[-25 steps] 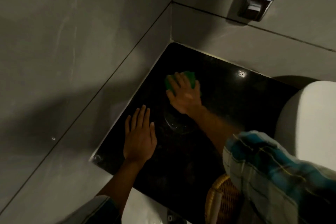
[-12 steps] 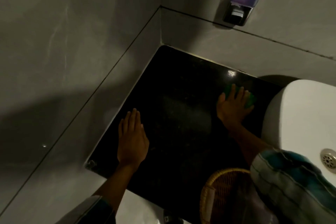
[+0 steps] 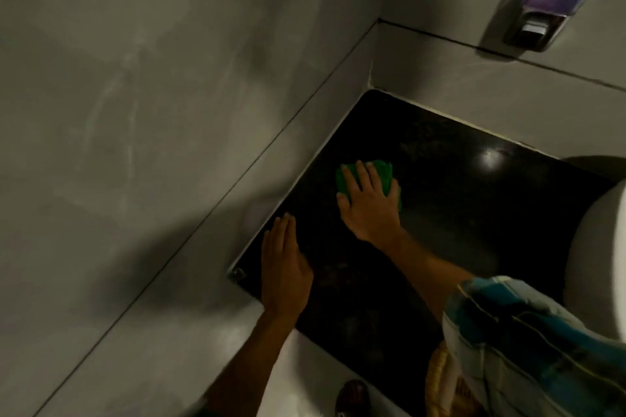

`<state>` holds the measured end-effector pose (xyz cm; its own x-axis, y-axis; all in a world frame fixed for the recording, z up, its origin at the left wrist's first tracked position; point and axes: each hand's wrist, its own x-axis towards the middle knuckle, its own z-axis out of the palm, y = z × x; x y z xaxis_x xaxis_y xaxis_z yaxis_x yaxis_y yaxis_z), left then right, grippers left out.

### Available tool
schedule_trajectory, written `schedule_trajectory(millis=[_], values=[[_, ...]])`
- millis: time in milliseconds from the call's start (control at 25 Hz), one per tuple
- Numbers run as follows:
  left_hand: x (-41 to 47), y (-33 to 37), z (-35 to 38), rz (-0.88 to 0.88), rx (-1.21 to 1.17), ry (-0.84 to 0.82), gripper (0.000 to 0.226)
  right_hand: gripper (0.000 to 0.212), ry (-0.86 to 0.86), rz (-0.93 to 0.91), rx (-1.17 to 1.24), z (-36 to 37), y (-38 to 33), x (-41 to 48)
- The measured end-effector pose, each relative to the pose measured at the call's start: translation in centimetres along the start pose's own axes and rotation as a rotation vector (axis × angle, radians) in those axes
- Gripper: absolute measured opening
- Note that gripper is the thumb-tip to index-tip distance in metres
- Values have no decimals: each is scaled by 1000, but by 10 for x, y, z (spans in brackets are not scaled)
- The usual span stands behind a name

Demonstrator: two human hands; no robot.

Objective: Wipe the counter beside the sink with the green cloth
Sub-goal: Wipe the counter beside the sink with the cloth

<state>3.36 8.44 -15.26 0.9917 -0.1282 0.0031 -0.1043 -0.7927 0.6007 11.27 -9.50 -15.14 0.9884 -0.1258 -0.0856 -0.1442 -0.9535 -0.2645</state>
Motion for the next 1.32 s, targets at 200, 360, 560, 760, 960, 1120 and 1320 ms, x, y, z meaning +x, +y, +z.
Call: schedule_trajectory(millis=[200,360,560,760,960,1120,1320], values=[[-100,-82,-37,10,158,-7,59,59,-91,-187,10,23,-92,-61],[-104,-85,-50,62,227,-37,63,56,-156,-408,-11,35,-131,-140],[-100,-59,-58,120,274,39,52,54,-94,-221,1,23,-80,-183],[-41,16,-14,270,301,-32,47,57,-54,242,76,2,-9,-161],[17,52,33,375,359,-122,47,59,-61,487,166,-23,44,-121],[37,56,54,334,373,-122,52,59,-86,539,204,-37,78,-95],[38,50,63,342,365,-63,53,67,-192,499,231,-49,98,-73]])
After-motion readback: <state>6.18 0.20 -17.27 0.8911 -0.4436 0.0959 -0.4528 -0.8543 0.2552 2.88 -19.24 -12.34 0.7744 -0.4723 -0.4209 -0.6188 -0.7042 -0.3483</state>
